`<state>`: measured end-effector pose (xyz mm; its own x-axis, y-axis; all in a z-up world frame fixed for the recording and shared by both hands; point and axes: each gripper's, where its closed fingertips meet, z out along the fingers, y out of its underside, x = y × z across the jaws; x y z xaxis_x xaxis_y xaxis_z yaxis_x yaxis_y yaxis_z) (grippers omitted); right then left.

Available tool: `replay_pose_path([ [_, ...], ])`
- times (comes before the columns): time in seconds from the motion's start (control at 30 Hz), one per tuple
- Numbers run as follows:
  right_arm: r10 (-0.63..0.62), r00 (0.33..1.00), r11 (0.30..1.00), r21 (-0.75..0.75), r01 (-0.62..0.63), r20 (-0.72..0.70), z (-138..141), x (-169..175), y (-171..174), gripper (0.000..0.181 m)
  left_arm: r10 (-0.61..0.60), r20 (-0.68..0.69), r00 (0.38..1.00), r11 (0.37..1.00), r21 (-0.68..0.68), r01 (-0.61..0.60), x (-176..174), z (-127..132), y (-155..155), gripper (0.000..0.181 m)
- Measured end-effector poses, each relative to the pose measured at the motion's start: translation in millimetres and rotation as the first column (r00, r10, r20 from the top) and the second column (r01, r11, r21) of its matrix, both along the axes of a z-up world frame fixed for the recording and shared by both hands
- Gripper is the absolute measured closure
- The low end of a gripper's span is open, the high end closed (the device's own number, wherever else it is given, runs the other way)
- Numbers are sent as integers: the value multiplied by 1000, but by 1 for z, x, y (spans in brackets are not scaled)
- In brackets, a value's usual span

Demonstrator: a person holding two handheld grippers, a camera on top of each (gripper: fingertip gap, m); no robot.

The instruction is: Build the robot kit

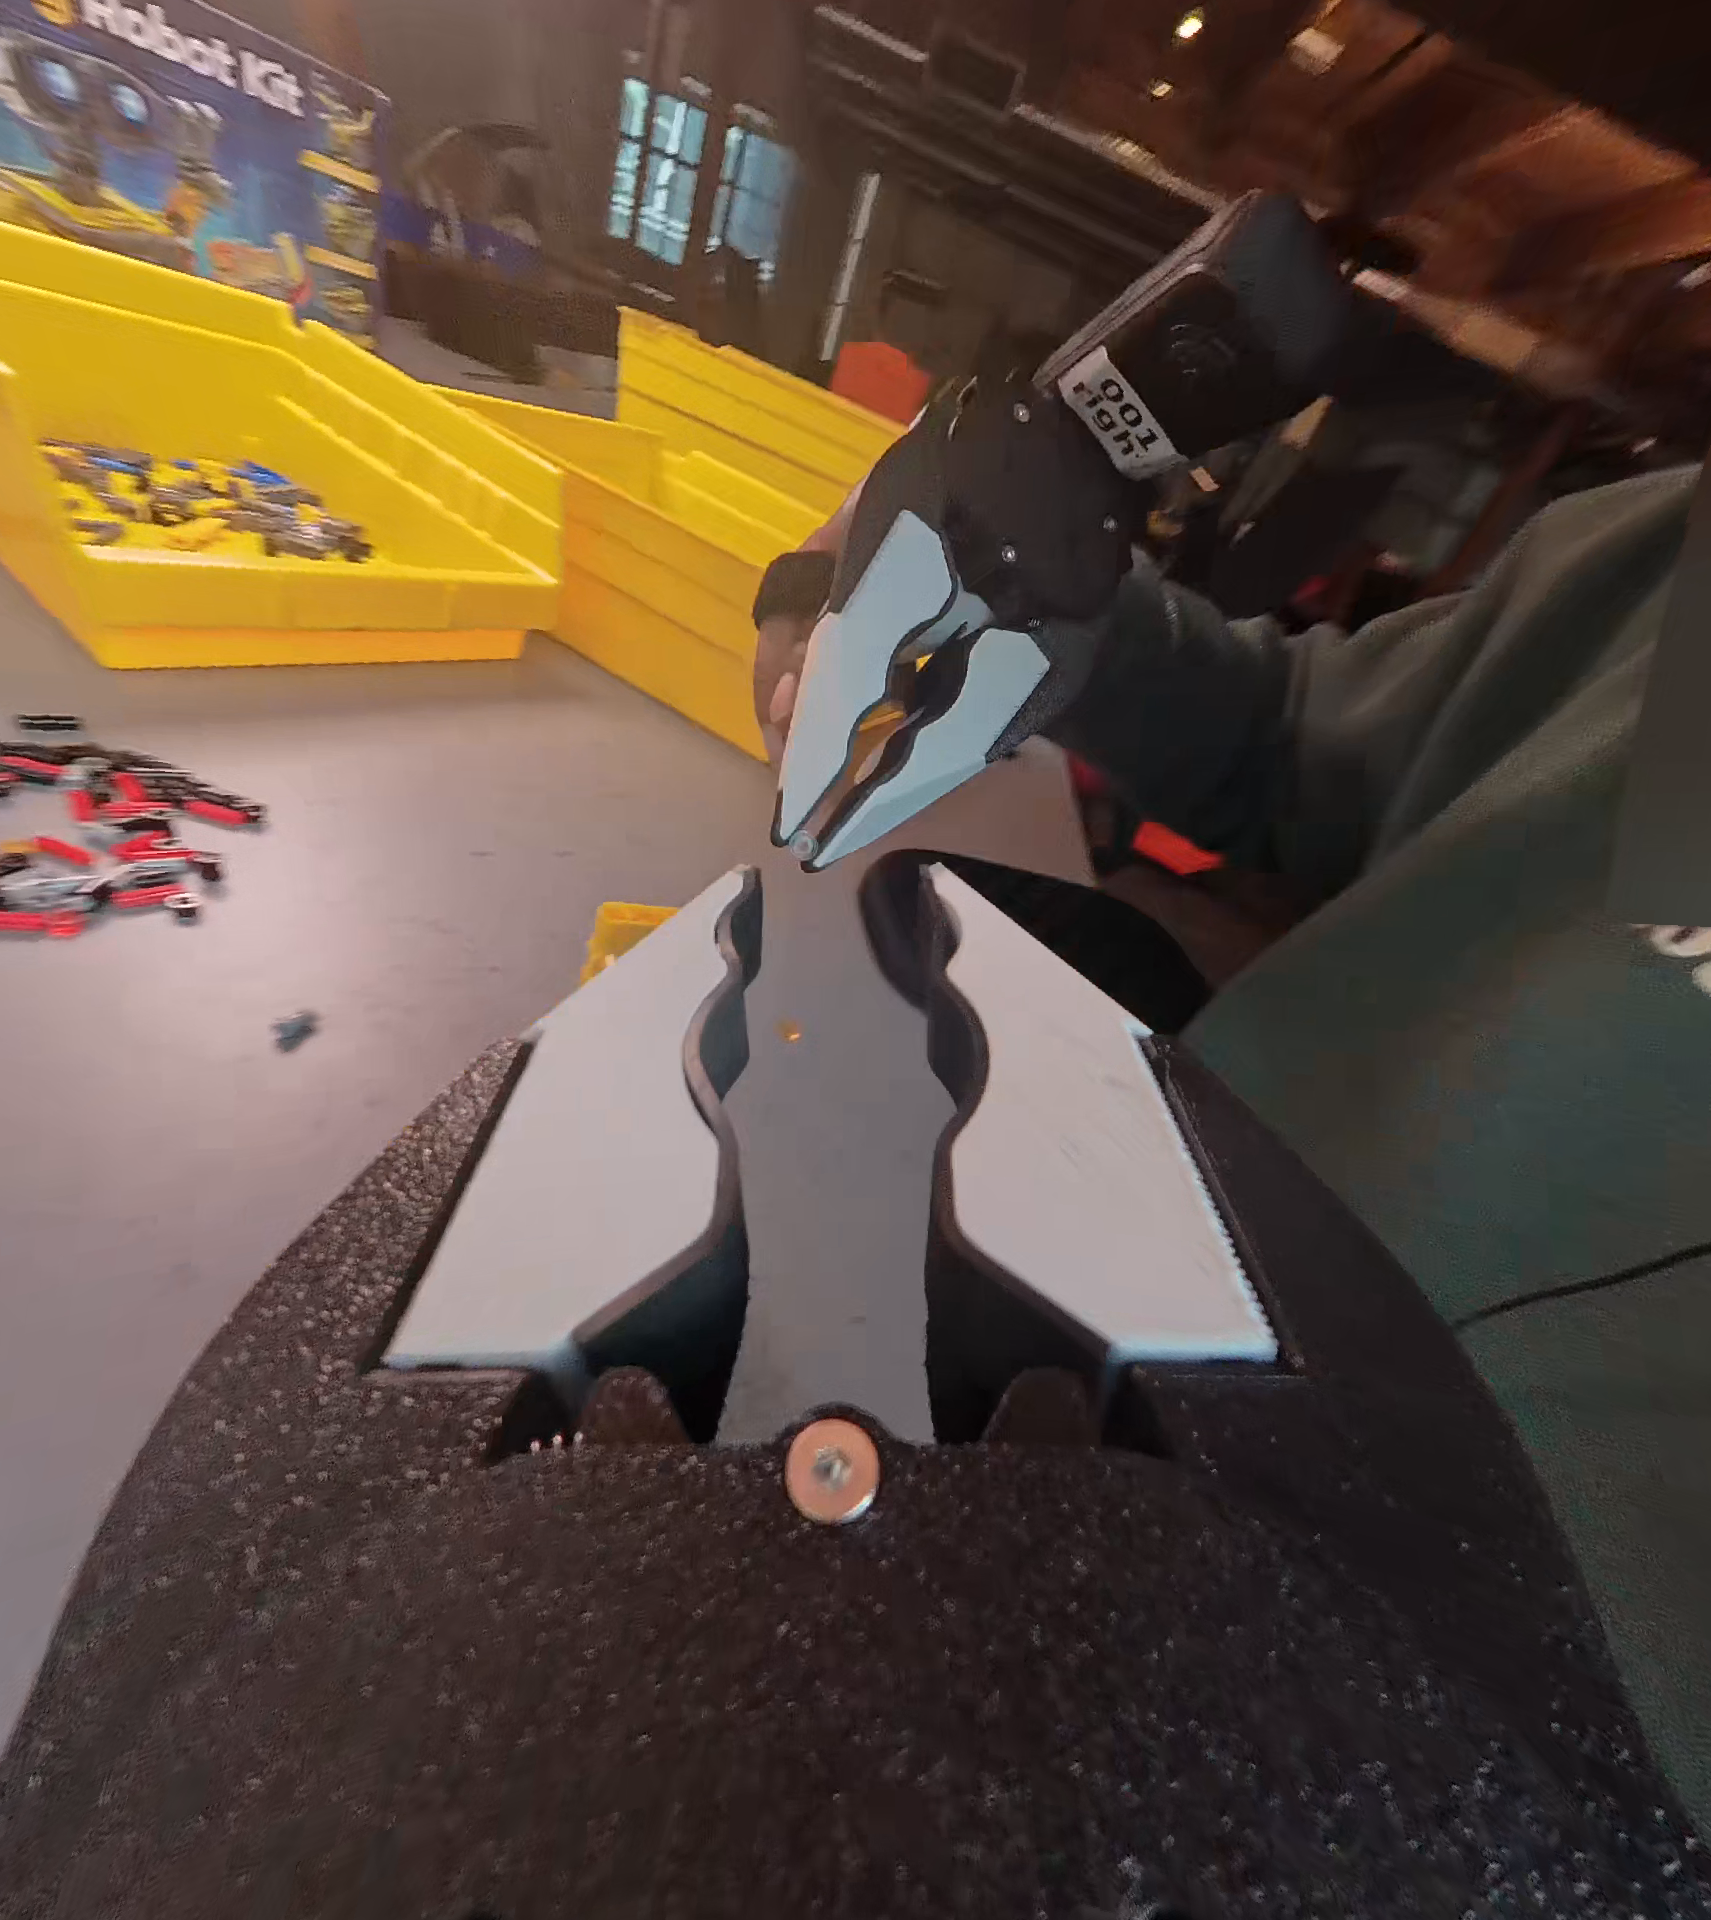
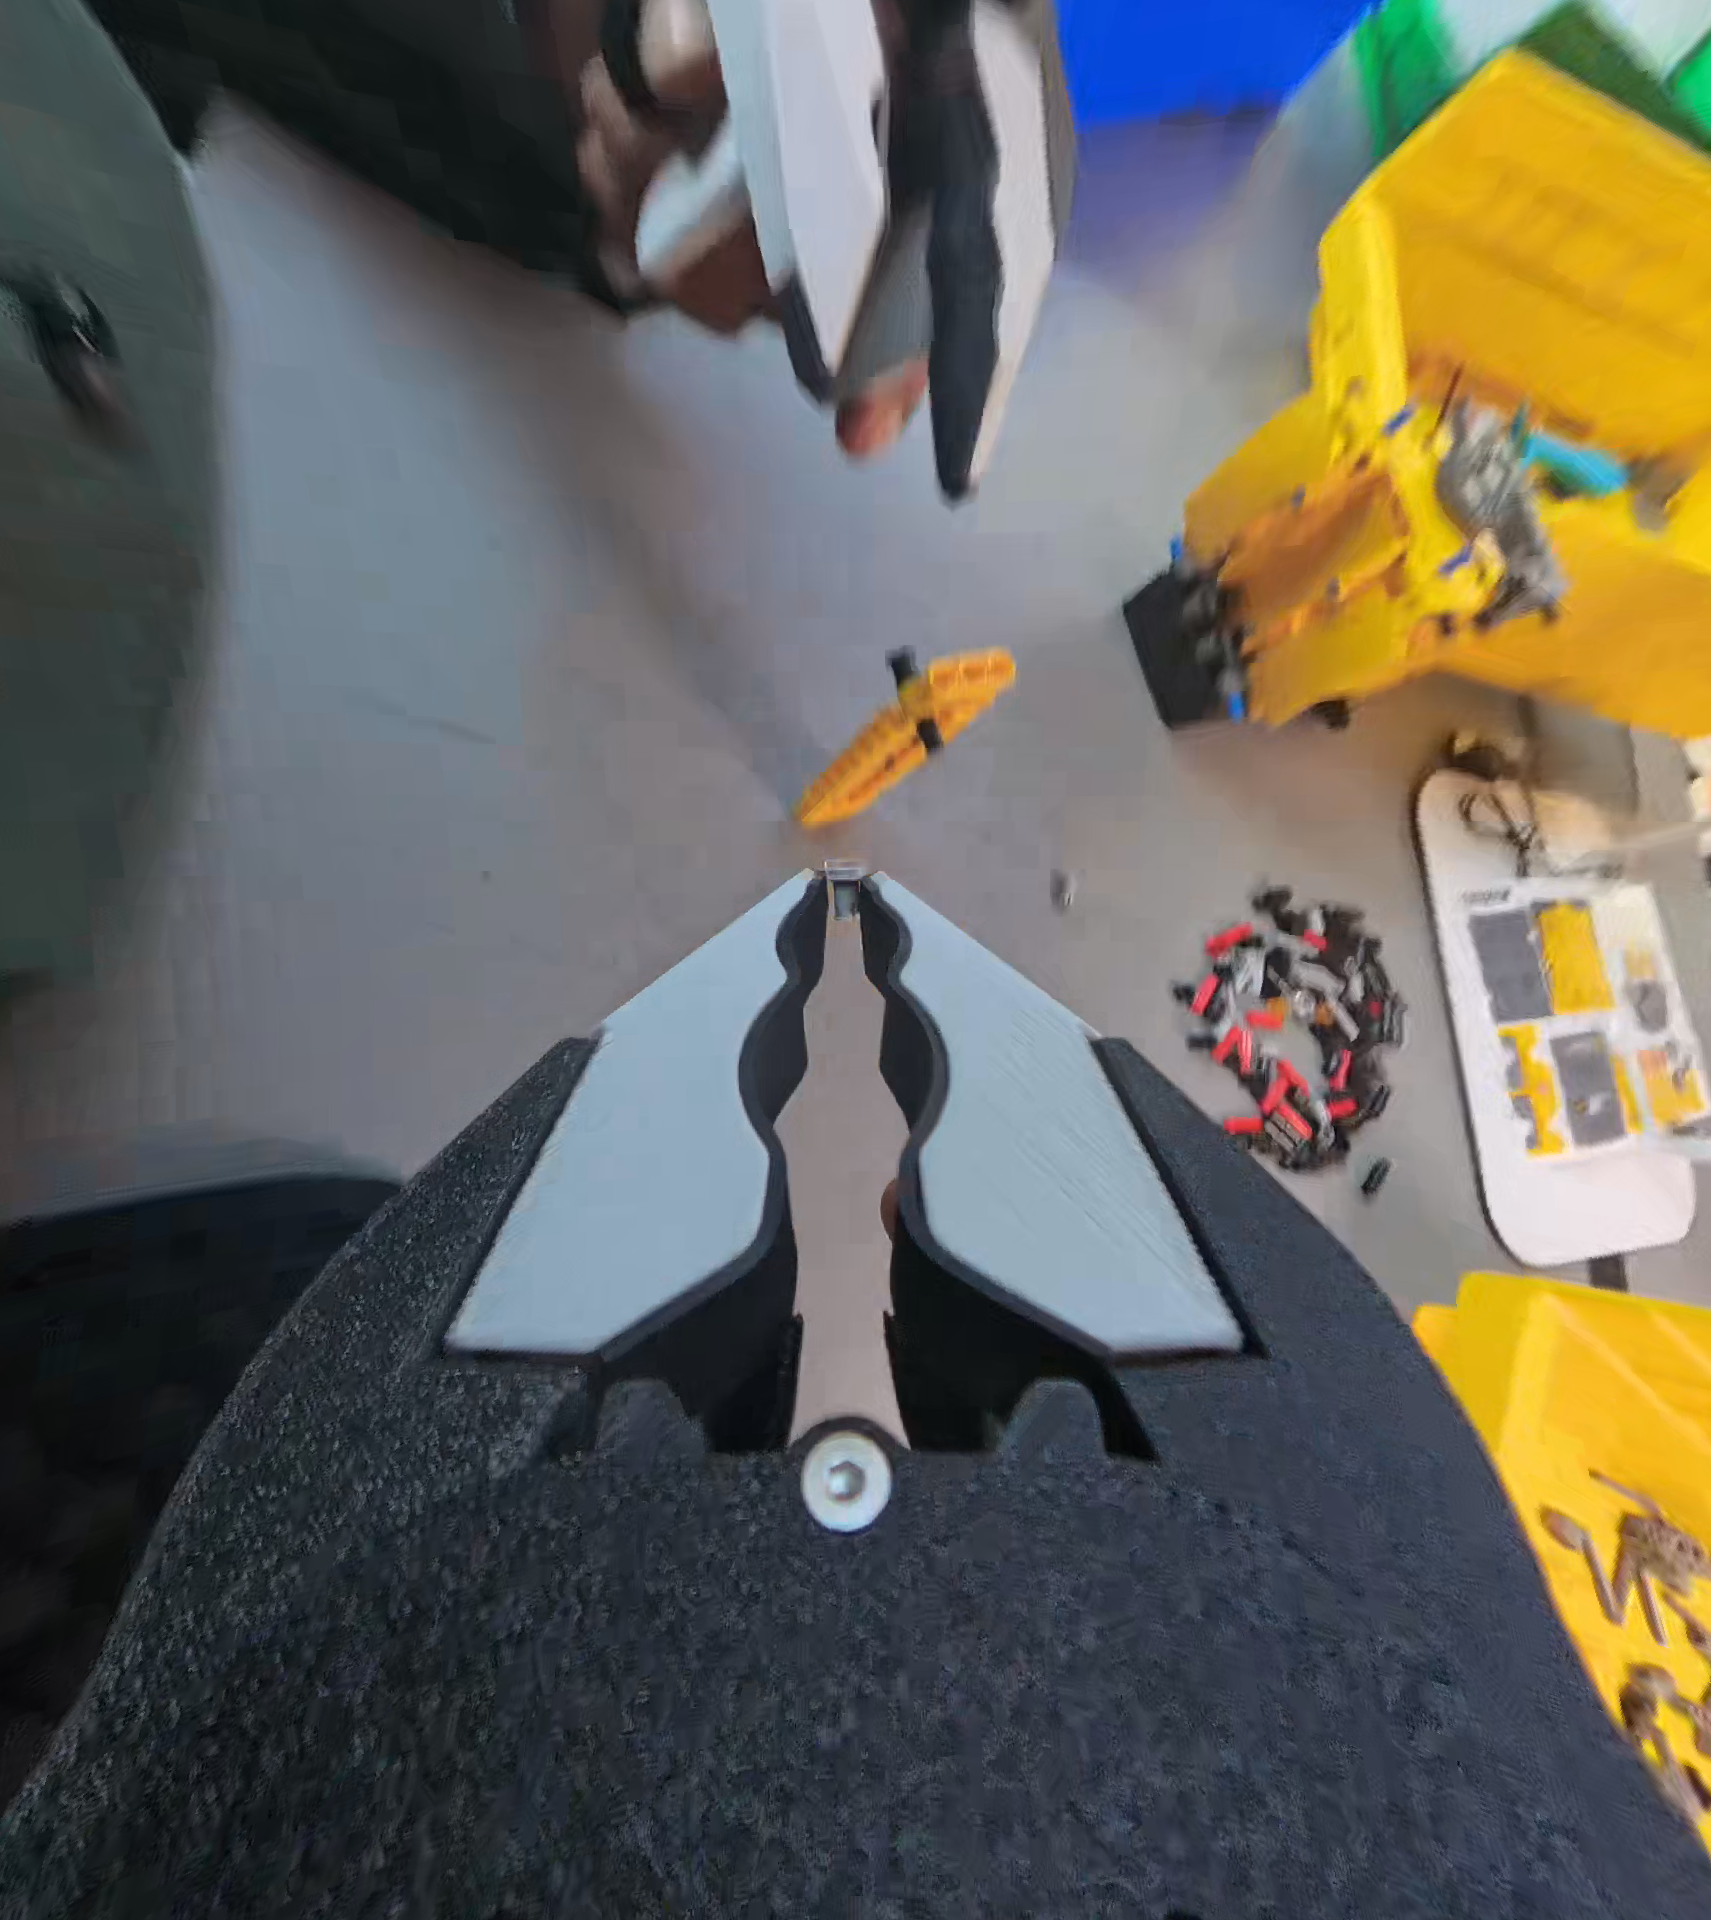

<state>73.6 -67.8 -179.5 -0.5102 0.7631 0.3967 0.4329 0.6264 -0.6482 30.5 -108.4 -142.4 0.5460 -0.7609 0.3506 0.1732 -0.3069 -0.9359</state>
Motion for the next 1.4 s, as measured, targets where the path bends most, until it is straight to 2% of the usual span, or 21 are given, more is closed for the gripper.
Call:
replay_pose_path([
  [0.07, -18, 991, 1000, -10, 20, 134, -32, 1, 20, 175, 86, -101, 991, 996, 20, -84, -10, -9, 8, 148],
  [0.13, 2, 977, 999, -46, 8, 214, -56, -3, 25, 175, 130, -153, 980, 992, 29, -127, -15, -16, 12, 147],
  [0.2, 5, 963, 999, -47, 7, 271, -74, -8, 30, 175, 148, -179, 973, 989, 34, -144, -17, -21, 13, 147],
  [0.3, 14, 944, 999, -54, 4, 329, -86, -13, 35, 175, 160, -217, 963, 987, 35, -157, -19, -28, 16, 147],
  [0.63, 2, 926, 999, -43, 15, 376, -86, -10, 39, 172, 139, -299, 944, 990, 10, -143, -14, -46, 18, 147],
  [1.03, -35, 937, 971, -209, 113, 347, -87, 1, 38, 173, 138, -322, 937, 990, 7, -143, -12, -50, 18, 149],
  [1.4, 48, 930, 962, -268, 56, 364, -87, -1, 32, 177, 129, -330, 935, 990, -7, -139, -11, -54, 19, 149],
])
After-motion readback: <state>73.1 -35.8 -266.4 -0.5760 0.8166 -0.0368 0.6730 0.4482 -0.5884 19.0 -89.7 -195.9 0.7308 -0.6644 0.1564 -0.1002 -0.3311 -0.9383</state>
